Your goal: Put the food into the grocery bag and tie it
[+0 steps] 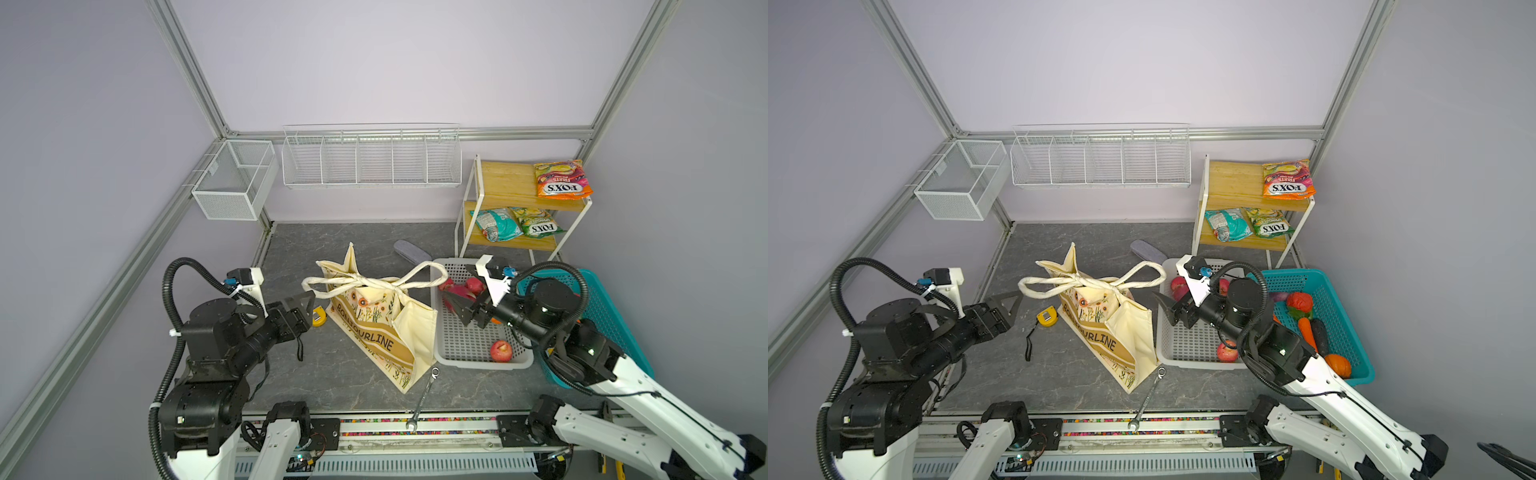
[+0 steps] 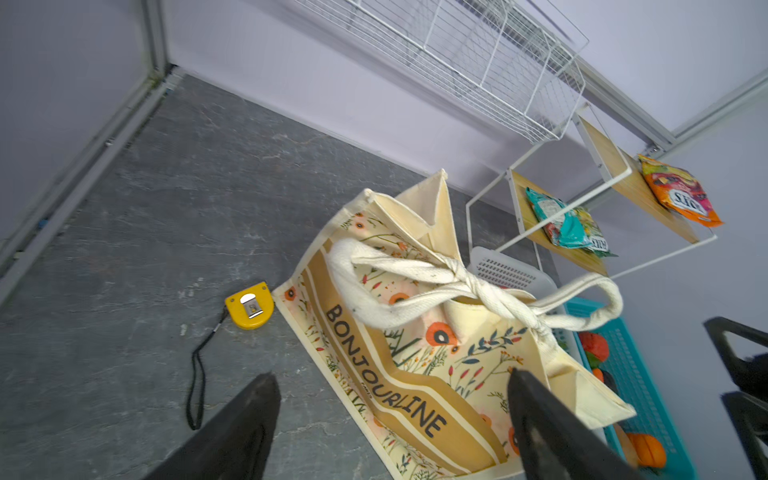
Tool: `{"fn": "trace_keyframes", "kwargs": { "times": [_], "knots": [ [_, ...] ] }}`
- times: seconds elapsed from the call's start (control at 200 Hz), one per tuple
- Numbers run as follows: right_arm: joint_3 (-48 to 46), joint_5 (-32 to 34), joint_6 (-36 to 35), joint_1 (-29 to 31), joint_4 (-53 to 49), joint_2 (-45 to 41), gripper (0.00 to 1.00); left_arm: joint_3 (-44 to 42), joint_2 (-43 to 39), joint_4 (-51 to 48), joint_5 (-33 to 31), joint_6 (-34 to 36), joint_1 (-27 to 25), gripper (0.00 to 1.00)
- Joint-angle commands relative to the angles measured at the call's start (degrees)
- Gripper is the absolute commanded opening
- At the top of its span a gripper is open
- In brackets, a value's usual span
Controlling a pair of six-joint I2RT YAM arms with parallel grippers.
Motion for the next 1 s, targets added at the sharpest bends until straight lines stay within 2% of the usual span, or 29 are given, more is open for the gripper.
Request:
{"fn": "trace_keyframes", "kwargs": {
  "times": [0.0,0.125,0.23,0.41,0.595,0.725,0.82,0.995],
  "knots": [
    [0.92,12.75,1.41,0.15,-6.97,-1.33,0.88,0.67,-4.05,-0.53,-15.46,0.78,-0.35,0.85],
    [-1.14,24.75,2.87,-0.78,-10.82,-1.44,0.88,-5.9,-8.77,6.58,-23.87,0.8,-0.28,0.85],
    [-3.72,28.77,4.25,-3.57,-11.6,-1.57,0.88,-12.83,-9.95,13.19,-26.52,0.36,-0.3,0.85],
    [-13.04,28.75,3.91,-12.44,-5.04,-3.16,0.89,-26.83,-10.58,26.04,-29.44,-1.09,-0.28,0.87],
    [-22.98,24.06,1.41,-20.95,7.57,-1.54,0.89,-40.62,-13.3,37.75,-39.22,-1.98,-0.28,0.88],
    [-27.88,24.53,0.33,-26.0,16.88,2.44,0.89,-47.66,-14.7,45.23,-43.8,-4.14,-0.19,0.86],
    [-30.84,23.01,1.21,-30.02,23.62,6.59,0.89,-52.55,-14.21,52.1,-46.63,-3.11,-0.19,0.81],
    [-35.03,21.98,1.43,-35.09,39.07,15.93,0.89,-59.41,-12.21,63.82,-46.03,-0.77,-0.19,0.77]
  ]
}}
